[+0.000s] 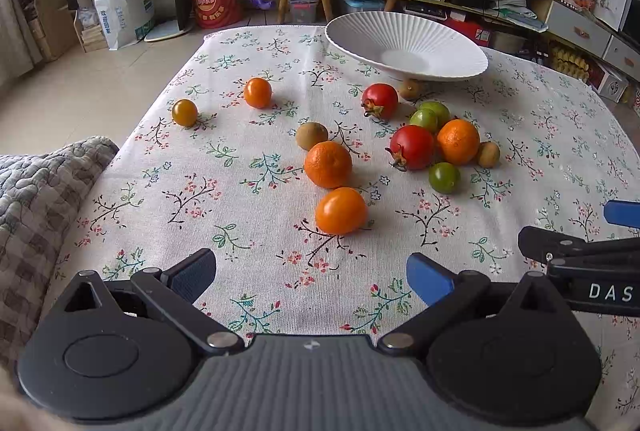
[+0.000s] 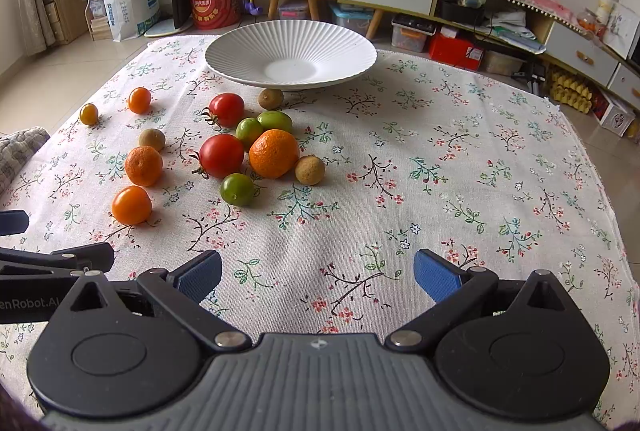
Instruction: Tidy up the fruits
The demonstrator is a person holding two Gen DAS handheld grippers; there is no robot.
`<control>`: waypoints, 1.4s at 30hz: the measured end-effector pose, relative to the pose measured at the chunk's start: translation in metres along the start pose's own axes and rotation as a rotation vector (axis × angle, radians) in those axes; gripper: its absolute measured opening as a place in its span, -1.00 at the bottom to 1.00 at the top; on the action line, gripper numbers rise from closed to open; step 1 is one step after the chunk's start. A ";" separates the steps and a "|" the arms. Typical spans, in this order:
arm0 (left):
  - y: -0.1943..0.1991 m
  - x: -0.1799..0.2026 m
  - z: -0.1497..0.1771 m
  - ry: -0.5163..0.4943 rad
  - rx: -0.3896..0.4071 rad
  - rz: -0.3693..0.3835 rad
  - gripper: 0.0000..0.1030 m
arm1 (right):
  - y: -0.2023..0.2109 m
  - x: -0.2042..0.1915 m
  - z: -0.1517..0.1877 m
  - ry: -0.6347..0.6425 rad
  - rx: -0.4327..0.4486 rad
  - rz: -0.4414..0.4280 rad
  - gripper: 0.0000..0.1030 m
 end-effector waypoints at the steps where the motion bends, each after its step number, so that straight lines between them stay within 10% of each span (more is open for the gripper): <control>1: 0.000 0.000 0.000 0.001 0.000 0.000 0.98 | 0.000 0.000 0.000 0.000 0.000 0.000 0.99; 42: -0.004 -0.002 -0.002 0.000 0.007 -0.012 0.98 | 0.001 0.008 -0.005 -0.040 0.023 -0.008 0.99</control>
Point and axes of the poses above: each gripper's, at about its wrist camera, not at the fingertips, and y roughly against the way its jaws point, x to its right, z to its underside, the point moved 4 cm from there along -y, roughly the way its jaws point, and after that the axes turned 14 degrees about -z, right-handed, at the moved point
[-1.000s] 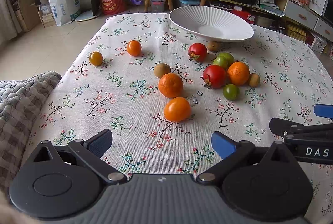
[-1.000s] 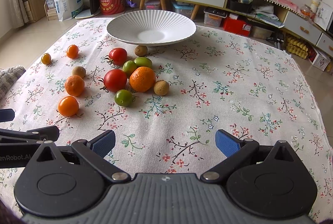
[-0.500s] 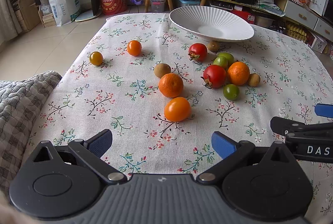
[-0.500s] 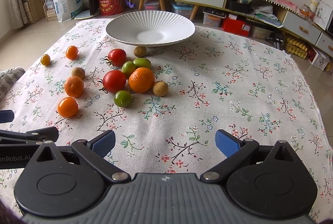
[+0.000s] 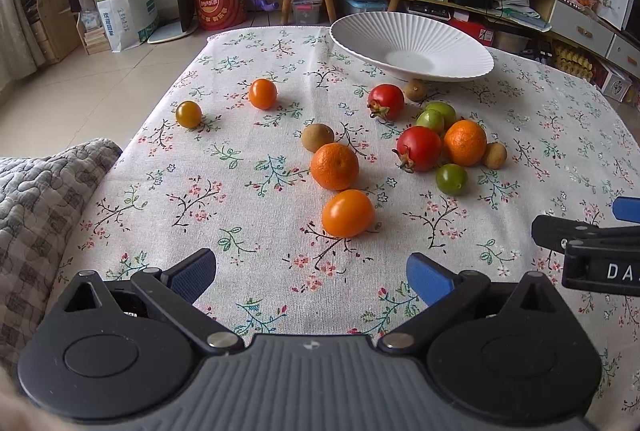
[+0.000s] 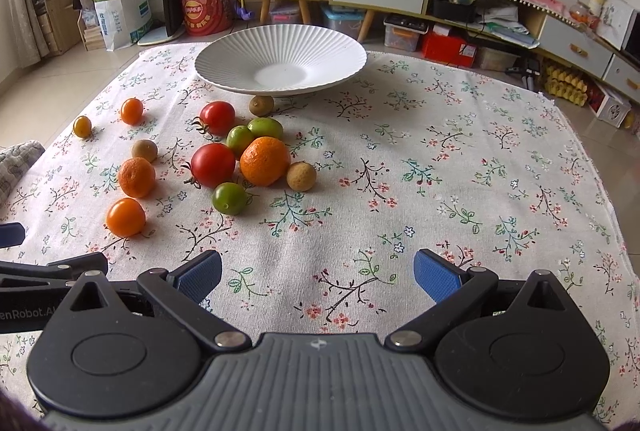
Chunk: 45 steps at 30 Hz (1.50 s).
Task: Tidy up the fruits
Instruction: 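Grasp the orange tomato with the left tool while the right tool grasps a green tomato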
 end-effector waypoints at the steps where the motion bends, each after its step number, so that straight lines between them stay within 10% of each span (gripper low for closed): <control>1: 0.000 0.000 0.000 0.000 0.001 0.000 0.98 | -0.001 0.000 -0.001 -0.002 0.002 -0.005 0.99; 16: -0.030 -0.001 0.002 0.004 0.055 0.071 0.94 | -0.030 0.017 0.005 -0.078 -0.022 -0.172 0.64; 29: -0.047 0.005 0.006 0.012 0.128 0.211 0.27 | -0.044 -0.001 0.005 0.020 0.019 -0.352 0.18; 45: -0.051 0.011 0.002 -0.022 0.155 0.236 -0.27 | -0.061 -0.020 -0.006 0.042 0.034 -0.332 -0.36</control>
Point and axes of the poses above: each gripper's, at about its wrist camera, not at the fingertips, and y roughly against the way its jaws point, x to its right, z to its underside, the point moved 4 cm from there along -y, roughly the way its jaws point, and after that the axes turned 14 degrees about -z, right-handed, at the moved point
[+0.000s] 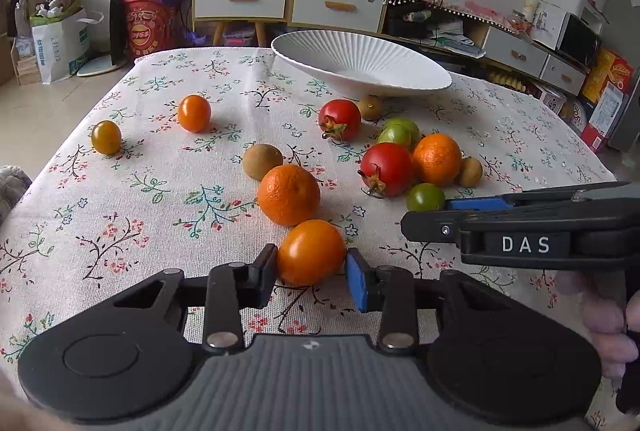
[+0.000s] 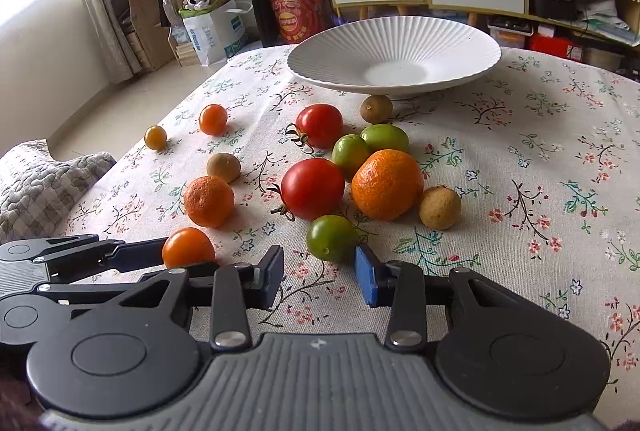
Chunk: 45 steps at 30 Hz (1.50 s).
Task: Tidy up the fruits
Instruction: 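Grasp the orange tomato with the left tool while the right tool grasps a green tomato, then carry both tomatoes over the white bowl and open both tools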
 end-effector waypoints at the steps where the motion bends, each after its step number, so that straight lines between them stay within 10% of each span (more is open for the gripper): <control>1: 0.000 0.000 0.000 -0.002 0.001 -0.001 -0.27 | -0.001 -0.001 0.000 0.001 0.000 0.004 -0.39; 25: 0.007 -0.010 -0.008 0.070 -0.042 0.003 -0.30 | 0.010 -0.007 -0.013 -0.043 0.003 0.018 -0.55; 45: 0.014 0.017 -0.075 0.008 0.030 0.022 -0.30 | 0.029 0.026 -0.070 -0.190 0.095 0.012 -0.55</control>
Point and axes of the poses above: each gripper's, at about its wrist camera, not at the fingertips, and y roughly against the way its jaws point, x to its right, z to its underside, the point moved 4 cm from there along -y, roughly the way its jaws point, and after that the axes turned 14 degrees about -z, right-handed, at the moved point
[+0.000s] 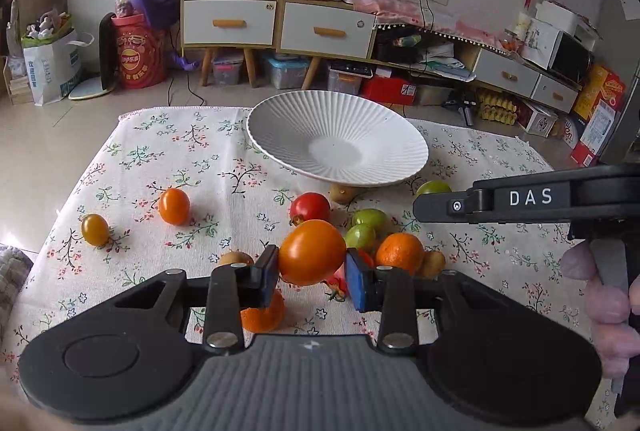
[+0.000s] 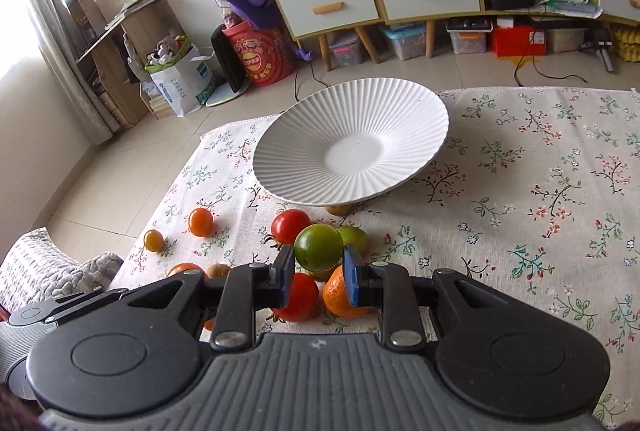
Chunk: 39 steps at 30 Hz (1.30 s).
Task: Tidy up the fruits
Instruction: 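Carry both tomatoes over the white bowl and open both tools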
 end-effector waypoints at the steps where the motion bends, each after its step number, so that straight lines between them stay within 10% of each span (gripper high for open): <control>1: -0.003 0.001 -0.003 -0.003 -0.001 0.007 -0.30 | -0.001 0.002 -0.002 -0.005 0.003 -0.004 -0.55; 39: -0.126 0.044 -0.069 -0.068 0.002 0.024 -0.30 | -0.079 0.048 -0.063 -0.097 -0.008 -0.065 -0.55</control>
Point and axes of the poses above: each gripper's, at about its wrist camera, not at the fingertips, and y roughly against the way its jaws point, x to its right, z to its underside, the point moved 4 cm from there along -y, roughly the way its jaws point, and after that the axes turned 14 degrees about -z, right-handed, at the moved point
